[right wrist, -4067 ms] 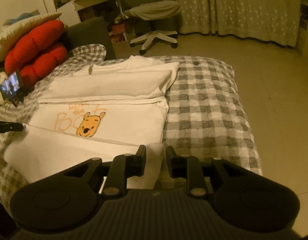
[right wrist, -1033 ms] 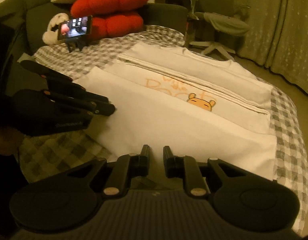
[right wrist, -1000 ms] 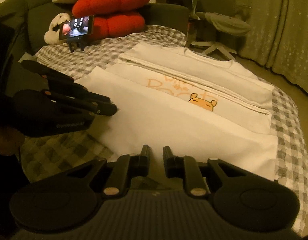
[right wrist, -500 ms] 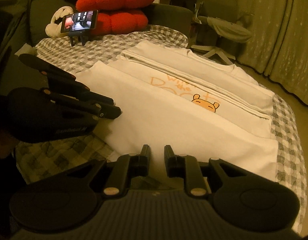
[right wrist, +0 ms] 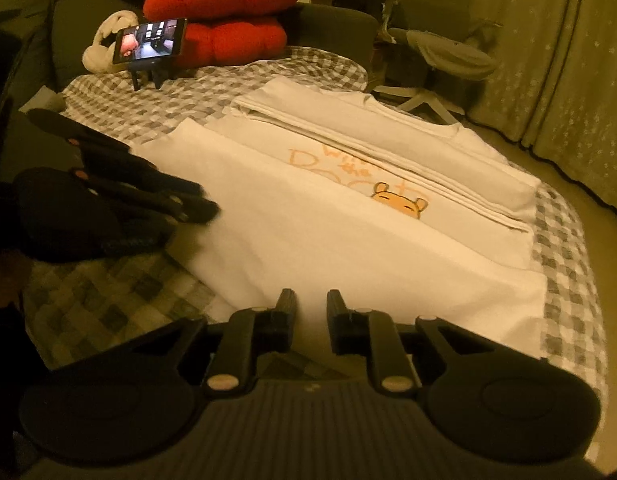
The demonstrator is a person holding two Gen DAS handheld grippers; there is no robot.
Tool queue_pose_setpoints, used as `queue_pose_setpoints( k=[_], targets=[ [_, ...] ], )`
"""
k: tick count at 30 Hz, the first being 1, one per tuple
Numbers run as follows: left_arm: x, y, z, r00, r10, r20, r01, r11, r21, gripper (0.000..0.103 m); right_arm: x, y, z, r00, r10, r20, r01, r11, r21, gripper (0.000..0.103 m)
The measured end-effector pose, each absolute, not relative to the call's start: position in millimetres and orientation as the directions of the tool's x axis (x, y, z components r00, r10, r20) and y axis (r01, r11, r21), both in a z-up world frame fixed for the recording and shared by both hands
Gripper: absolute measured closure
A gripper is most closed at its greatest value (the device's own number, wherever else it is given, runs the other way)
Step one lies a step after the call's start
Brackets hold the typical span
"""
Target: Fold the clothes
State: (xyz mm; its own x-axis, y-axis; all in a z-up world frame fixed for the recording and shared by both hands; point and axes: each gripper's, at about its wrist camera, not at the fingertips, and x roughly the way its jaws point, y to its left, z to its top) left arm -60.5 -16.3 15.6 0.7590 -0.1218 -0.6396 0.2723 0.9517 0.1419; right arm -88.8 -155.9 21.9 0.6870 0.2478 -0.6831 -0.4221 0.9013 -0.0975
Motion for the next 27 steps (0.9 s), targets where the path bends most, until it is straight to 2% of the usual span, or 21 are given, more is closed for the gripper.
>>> queue_pose_setpoints(
  k=[3,4,5,8,14,23,25,27],
  targets=[
    [-64.6,0.3,17.4,0.759,-0.111,-0.641,0.234,0.966,0.11,0.084,-91.7,-166.5,21.6,0.698,0.229,-0.678,-0.393,0.914,-0.097,0.084],
    [-66.0,4.5,18.1,0.76,-0.099,-0.643,0.218,0.97,0.108,0.082,-92.5,-171.7,21.7,0.7,0.224,-0.678,-0.384,0.919,-0.093,0.082],
    [-67.4,8.3,18.6,0.76,-0.083,-0.644,0.199,0.974,0.109,0.076,-93.4,-177.0,22.0,0.701,0.219,-0.679,-0.374,0.923,-0.088,0.081],
    [-67.8,24.5,21.5,0.749,-0.096,-0.656,0.17,0.984,0.05,0.072,-97.0,-193.0,22.7,0.703,0.206,-0.681,-0.347,0.935,-0.075,0.078],
    [-68.8,49.5,22.9,0.742,-0.069,-0.667,0.085,0.996,-0.008,0.078,-104.2,-226.3,24.4,0.717,0.133,-0.684,-0.249,0.966,-0.074,0.073],
    [-74.8,58.0,26.1,0.748,-0.078,-0.659,0.073,0.997,-0.034,0.078,-114.7,-254.9,27.4,0.71,0.102,-0.697,-0.163,0.986,-0.022,0.074],
    [-77.9,56.5,27.8,0.769,-0.01,-0.639,0.039,0.999,0.033,0.069,-115.6,-260.5,26.4,0.706,0.08,-0.704,-0.14,0.99,-0.028,0.068],
    [-76.8,60.2,27.6,0.771,0.018,-0.637,0.017,0.999,0.048,0.068,-113.8,-266.6,25.1,0.697,0.077,-0.713,-0.122,0.992,-0.012,0.067]
  ],
)
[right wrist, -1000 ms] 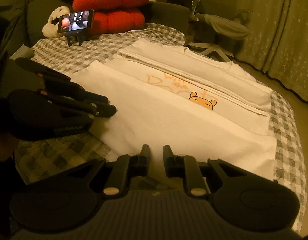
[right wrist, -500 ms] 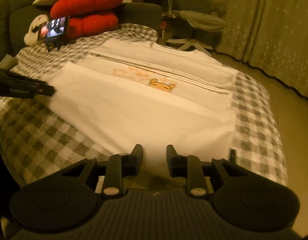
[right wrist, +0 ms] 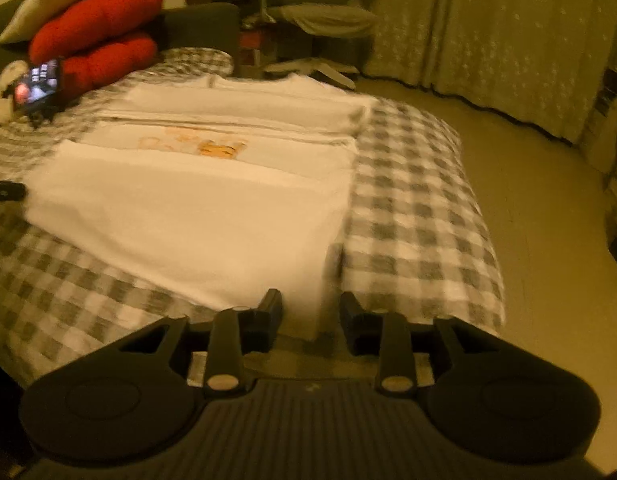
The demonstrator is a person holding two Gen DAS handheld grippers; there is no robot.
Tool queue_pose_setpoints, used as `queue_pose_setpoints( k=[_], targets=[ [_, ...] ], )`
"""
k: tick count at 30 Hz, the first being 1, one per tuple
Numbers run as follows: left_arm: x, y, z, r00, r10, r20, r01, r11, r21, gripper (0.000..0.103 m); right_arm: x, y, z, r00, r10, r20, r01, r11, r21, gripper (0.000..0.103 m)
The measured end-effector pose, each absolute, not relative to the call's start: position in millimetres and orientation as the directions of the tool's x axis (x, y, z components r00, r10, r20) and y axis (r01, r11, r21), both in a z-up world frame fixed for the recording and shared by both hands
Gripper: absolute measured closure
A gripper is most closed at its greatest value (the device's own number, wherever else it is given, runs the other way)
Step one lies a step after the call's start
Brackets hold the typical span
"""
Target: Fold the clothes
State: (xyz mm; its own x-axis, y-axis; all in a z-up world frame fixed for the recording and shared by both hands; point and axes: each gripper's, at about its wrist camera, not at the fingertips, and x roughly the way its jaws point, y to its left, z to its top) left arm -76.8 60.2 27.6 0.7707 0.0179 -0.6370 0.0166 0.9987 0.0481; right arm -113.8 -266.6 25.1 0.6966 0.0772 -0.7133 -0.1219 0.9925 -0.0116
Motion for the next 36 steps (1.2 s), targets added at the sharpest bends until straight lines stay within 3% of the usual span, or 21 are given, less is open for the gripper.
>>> queue_pose_setpoints(
  k=[4,19,36],
  targets=[
    [-70.6,65.4,20.9,0.736,0.003,-0.677,0.01,1.0,0.016,0.069,-112.9,-267.1,24.9,0.692,0.077,-0.718,-0.122,0.993,-0.01,0.067],
    [-70.1,71.8,24.1,0.729,0.015,-0.684,-0.035,0.999,-0.014,0.066,-111.9,-272.7,27.5,0.685,0.064,-0.725,-0.119,0.993,-0.025,0.064],
    [-68.9,60.7,21.4,0.732,0.058,-0.679,-0.01,0.997,0.075,0.065,-115.2,-278.1,31.9,0.691,0.039,-0.722,-0.115,0.992,-0.056,0.064]
  ],
)
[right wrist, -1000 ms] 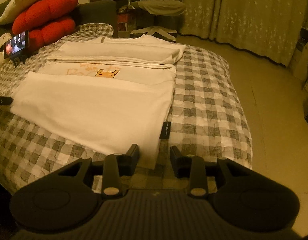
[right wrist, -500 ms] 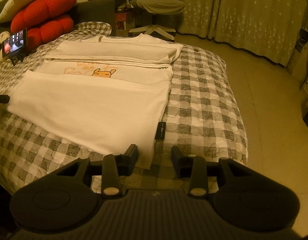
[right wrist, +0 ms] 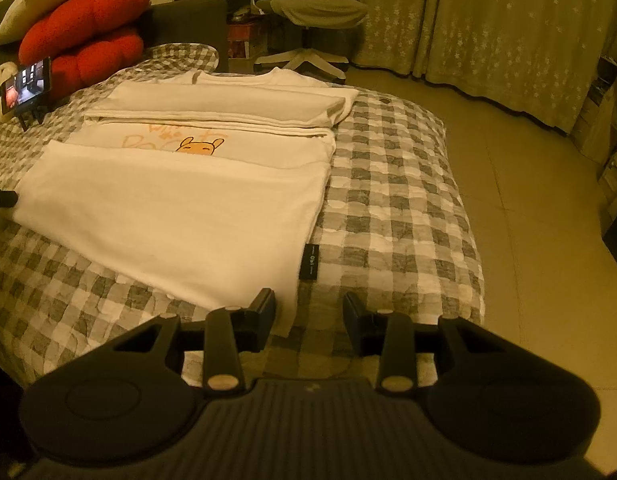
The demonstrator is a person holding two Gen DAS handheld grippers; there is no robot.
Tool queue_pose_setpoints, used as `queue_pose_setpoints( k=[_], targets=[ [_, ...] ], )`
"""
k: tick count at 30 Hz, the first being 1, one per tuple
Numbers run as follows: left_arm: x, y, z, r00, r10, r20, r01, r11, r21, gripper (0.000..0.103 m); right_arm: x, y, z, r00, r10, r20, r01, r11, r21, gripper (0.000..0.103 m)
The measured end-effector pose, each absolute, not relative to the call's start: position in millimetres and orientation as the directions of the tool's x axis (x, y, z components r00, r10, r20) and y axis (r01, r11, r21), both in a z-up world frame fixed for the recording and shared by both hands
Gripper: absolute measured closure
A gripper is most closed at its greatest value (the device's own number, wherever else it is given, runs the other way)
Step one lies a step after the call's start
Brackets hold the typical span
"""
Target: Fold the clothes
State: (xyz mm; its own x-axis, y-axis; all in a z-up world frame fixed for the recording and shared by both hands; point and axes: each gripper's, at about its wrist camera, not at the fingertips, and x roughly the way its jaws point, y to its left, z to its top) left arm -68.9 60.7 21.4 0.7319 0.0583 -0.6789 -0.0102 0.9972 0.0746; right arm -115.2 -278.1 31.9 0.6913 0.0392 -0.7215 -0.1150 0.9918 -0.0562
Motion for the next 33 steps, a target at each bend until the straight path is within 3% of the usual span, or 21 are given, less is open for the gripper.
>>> queue_pose_setpoints(
  k=[14,21,33],
  targets=[
    [-67.8,61.5,24.9,0.728,0.071,-0.682,-0.03,0.997,0.072,0.06,-116.7,-273.7,35.8,0.742,-0.086,-0.665,-0.07,0.976,-0.205,0.065],
    [-69.7,59.3,27.1,0.738,0.076,-0.671,-0.026,0.996,0.083,0.061,-122.5,-250.8,42.4,0.799,-0.005,-0.601,-0.165,0.96,-0.227,0.065],
    [-66.1,59.1,25.2,0.722,0.069,-0.688,-0.03,0.997,0.069,0.061,-113.8,-213.2,30.5,0.783,0.06,-0.619,-0.255,0.939,-0.232,0.071]
  ],
)
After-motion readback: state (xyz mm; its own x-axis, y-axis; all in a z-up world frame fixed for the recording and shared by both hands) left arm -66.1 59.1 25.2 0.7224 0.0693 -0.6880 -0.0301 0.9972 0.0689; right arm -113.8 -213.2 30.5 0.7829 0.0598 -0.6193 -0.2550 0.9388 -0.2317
